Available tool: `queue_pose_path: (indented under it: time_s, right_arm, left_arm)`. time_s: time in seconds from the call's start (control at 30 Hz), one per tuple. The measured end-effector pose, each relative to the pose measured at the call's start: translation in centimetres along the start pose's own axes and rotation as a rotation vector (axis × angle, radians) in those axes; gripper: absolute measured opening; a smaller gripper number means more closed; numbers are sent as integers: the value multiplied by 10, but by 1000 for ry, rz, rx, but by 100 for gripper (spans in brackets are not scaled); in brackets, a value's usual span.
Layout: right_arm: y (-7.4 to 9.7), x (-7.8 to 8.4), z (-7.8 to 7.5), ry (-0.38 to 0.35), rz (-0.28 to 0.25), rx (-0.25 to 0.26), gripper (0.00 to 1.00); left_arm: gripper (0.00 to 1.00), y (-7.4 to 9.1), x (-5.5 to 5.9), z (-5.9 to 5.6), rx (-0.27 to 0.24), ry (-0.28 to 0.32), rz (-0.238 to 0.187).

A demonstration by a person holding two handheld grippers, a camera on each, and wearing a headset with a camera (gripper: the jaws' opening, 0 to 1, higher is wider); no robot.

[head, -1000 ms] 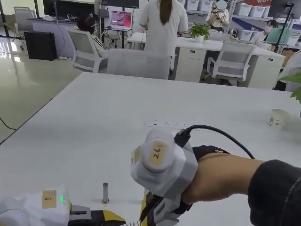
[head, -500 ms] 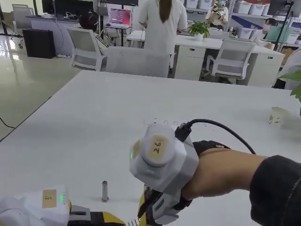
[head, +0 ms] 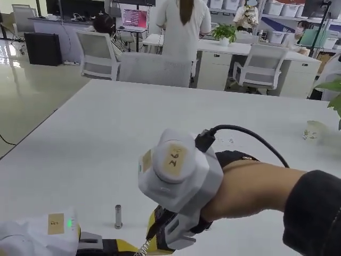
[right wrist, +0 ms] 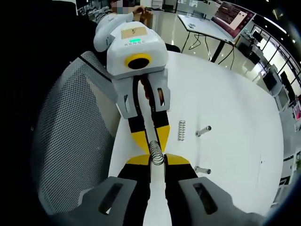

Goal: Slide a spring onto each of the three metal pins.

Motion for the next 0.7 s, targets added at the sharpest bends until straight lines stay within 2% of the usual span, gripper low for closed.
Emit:
queue_pose_path:
  time_s: [0.33, 0.63, 0.7]
  right_arm:
    - [2, -14, 1, 19, -30, 9, 7]
    - [2, -14, 1, 8, -38, 5, 8]
    - [1, -14, 2, -2, -39, 0, 9]
  left_arm:
    - [3, -1, -4, 0, 1, -2, -10]
    - [2, 0, -3, -1, 1, -3, -6]
    - [2, 0, -4, -1, 1, 2, -17]
Point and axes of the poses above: the centre of the closed fingertips' face, and the gripper's own axes: y roughly backward along the fingers, z roughly to its left, x roughly out of its underside, the point moved 1 cm from there along y, roughly backward along the fingers, and after that the axes turned 8 degrees about x, right-handed, at the moved point
